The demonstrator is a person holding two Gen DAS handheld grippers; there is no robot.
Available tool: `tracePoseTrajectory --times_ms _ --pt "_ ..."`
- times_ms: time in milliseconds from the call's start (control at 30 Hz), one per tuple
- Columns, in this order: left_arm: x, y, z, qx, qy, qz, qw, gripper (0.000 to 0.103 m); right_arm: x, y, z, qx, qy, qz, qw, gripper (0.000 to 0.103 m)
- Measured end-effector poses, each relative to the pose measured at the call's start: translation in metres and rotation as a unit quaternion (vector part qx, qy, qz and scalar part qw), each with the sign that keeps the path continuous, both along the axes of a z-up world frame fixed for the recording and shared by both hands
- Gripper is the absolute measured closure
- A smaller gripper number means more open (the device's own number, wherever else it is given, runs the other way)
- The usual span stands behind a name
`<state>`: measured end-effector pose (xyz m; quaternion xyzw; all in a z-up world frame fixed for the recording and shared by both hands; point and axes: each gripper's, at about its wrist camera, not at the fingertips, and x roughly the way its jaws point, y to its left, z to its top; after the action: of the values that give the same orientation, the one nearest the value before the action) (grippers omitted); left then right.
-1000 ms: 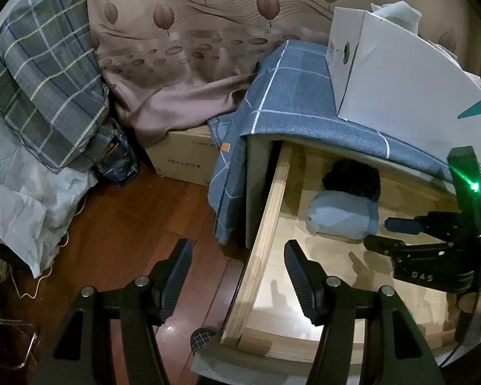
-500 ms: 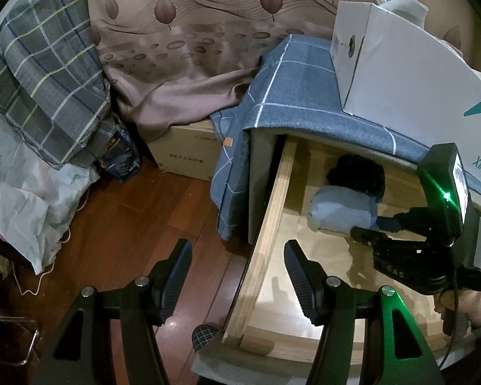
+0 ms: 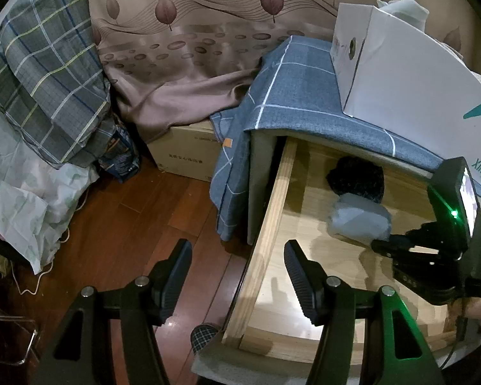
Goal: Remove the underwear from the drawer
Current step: 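Reach the right tool into the drawer toward the light blue sock, then close the right tool on the light blue sock's cuff and lift it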
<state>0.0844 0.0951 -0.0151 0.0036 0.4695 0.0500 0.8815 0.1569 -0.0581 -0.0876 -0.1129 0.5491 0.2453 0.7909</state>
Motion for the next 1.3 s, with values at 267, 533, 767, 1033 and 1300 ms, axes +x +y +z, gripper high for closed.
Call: tracePoseTrajectory --times_ms 267,533,767,1033,1300 --pt "-0.001 -0.001 0.0 -0.001 -0.001 -0.001 1.0 0.042 -0.013 -0.02 -0.002 -0.032 0.022 -0.024 0.999 0.095" --pt "0.0 -0.002 0.001 -0.001 -0.003 -0.002 1.0 0.042 -0.019 -0.04 -0.001 -0.062 0.048 -0.054 0.995 0.095" --pt "0.0 -0.002 0.001 0.0 -0.004 -0.002 1.0 0.042 -0.03 -0.042 -0.003 -0.069 0.077 -0.081 0.991 0.095" --pt "0.002 -0.005 0.001 0.0 -0.005 -0.006 1.0 0.042 -0.045 -0.063 -0.007 -0.064 0.128 -0.126 0.982 0.095" --pt "0.002 -0.007 -0.001 0.002 -0.005 -0.008 1.0 0.042 -0.064 -0.084 -0.009 -0.056 0.174 -0.158 0.97 0.095"
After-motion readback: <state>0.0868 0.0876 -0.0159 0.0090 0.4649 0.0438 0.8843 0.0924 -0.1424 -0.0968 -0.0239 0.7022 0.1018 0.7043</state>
